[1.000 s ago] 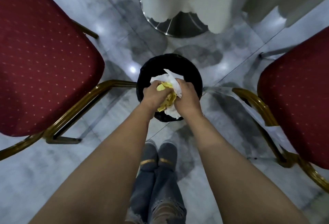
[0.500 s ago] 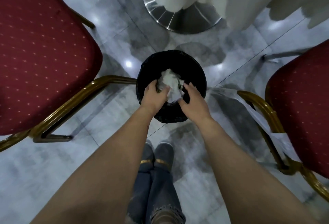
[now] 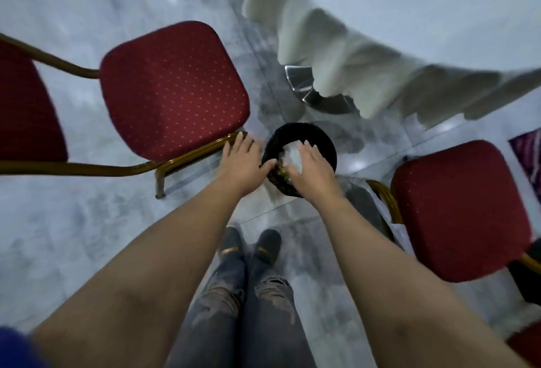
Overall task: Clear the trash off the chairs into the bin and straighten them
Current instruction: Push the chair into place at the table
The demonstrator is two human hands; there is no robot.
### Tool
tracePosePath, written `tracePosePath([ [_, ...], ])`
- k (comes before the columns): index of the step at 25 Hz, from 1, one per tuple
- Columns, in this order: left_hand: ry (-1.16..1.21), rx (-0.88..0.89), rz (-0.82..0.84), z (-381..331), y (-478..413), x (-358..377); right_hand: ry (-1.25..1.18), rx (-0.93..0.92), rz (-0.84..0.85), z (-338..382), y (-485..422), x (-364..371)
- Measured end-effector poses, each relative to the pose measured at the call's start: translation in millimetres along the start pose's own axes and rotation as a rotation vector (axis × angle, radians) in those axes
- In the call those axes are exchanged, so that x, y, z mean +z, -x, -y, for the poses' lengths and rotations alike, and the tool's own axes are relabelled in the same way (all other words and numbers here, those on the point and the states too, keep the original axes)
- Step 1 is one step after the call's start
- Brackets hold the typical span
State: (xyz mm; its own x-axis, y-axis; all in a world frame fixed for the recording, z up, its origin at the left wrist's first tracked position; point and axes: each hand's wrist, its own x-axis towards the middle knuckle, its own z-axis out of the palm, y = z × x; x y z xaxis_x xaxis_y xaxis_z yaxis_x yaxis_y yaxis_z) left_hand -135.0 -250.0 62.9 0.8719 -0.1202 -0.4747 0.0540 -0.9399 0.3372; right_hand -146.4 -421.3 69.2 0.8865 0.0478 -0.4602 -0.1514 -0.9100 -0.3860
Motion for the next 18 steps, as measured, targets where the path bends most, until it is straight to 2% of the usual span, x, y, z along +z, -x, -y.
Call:
tracePosePath([
  [8, -0.098, -0.068, -0.297, 117, 138, -135, 0.127, -0.366, -0.057, 179, 82, -12],
  [12, -0.141, -0.156, -0.423, 207, 192, -189, 0.137, -0.514, -0.092, 285, 111, 18],
  [18, -0.165, -0.207, -0.674, 329, 255, -257, 0.154, -0.635, -0.142, 412, 139, 67],
])
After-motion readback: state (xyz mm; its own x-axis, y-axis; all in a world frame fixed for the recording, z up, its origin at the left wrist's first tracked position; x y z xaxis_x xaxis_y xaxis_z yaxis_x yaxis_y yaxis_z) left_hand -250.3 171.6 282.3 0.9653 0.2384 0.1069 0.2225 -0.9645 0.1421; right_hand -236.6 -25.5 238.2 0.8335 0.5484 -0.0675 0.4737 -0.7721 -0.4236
